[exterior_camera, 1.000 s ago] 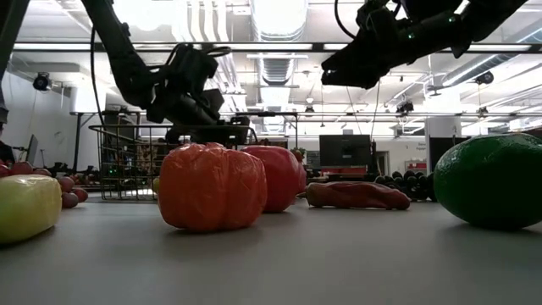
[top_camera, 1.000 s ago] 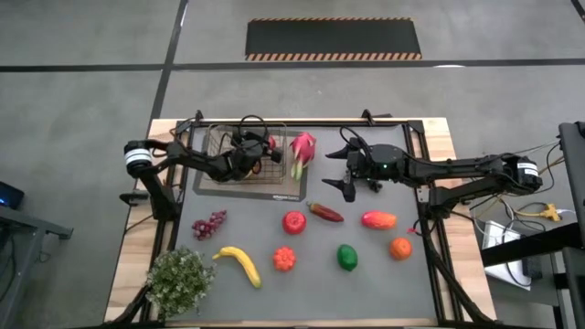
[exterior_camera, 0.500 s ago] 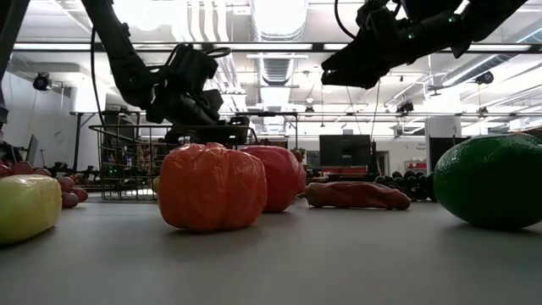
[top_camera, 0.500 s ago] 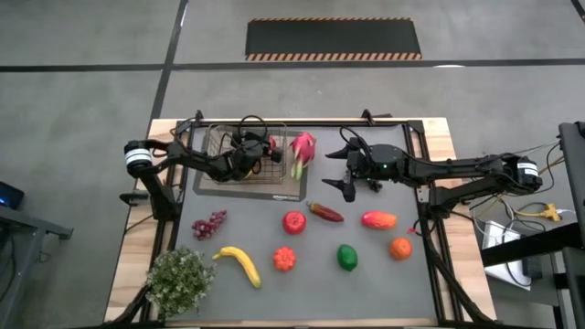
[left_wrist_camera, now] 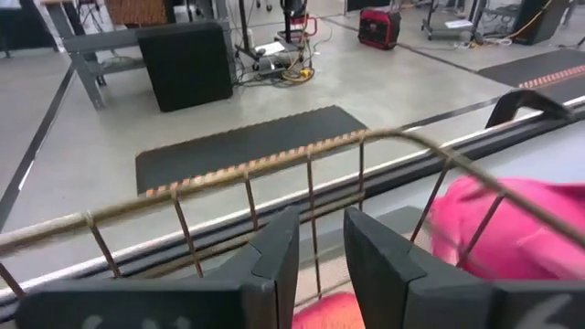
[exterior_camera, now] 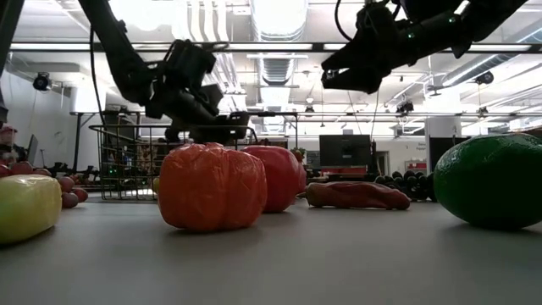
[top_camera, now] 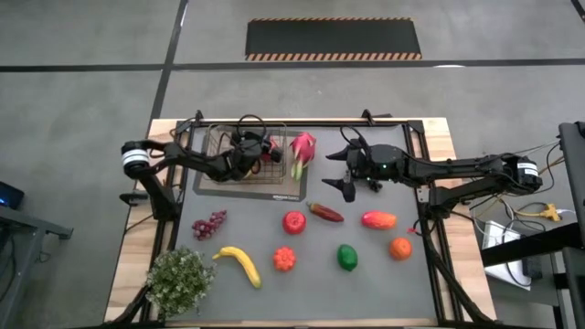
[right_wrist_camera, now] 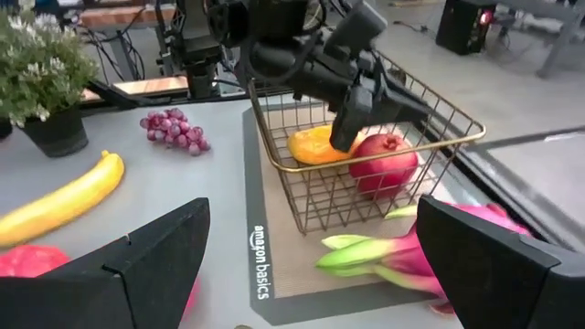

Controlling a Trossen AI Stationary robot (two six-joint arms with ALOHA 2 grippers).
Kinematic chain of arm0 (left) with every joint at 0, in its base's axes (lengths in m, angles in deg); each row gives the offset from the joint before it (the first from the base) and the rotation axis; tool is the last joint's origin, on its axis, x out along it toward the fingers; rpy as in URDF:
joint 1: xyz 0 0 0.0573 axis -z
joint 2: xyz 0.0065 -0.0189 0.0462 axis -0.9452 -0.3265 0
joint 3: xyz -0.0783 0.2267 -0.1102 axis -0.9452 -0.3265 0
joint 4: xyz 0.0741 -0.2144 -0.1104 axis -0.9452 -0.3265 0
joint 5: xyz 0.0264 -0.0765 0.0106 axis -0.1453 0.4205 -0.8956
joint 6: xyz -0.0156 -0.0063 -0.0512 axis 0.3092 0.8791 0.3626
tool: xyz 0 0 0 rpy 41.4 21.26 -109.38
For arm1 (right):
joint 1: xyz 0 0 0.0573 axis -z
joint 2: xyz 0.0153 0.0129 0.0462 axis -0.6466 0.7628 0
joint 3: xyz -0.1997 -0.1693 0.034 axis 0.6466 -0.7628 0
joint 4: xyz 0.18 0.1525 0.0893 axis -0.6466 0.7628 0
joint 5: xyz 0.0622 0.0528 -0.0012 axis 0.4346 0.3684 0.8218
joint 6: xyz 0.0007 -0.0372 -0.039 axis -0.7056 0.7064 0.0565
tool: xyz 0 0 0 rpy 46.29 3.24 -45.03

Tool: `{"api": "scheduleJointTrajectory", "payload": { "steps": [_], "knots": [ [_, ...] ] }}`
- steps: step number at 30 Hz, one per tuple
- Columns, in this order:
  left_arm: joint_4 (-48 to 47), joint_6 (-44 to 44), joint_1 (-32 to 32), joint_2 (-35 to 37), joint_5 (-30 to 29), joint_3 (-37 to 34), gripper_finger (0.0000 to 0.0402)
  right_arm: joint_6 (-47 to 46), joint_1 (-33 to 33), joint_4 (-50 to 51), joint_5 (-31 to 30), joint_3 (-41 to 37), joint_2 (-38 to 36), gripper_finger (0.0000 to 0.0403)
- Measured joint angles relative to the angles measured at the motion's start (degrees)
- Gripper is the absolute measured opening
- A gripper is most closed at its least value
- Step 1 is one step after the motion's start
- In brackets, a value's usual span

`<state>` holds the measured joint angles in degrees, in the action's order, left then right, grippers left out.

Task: Build produce basket
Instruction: Put the red chili pepper into the wire basket

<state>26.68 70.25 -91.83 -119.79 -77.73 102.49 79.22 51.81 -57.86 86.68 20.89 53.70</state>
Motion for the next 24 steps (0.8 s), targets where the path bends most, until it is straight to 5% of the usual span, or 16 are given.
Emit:
{"api": "scheduleJointTrajectory", "payload": {
  "steps": [12, 24],
  "knots": [
    [-0.12, -11.90, 3.28, 10.46, 0.00, -0.22, 0.0073, -15.03, -0.03, 4.42, -1.75, -0.04, 0.00, 0.0370],
    [-0.22, -16.62, 5.56, 18.77, 0.03, -0.96, 0.0073, -21.88, -3.03, 6.67, -9.59, -1.48, 0.02, 0.0370]
  ]
}}
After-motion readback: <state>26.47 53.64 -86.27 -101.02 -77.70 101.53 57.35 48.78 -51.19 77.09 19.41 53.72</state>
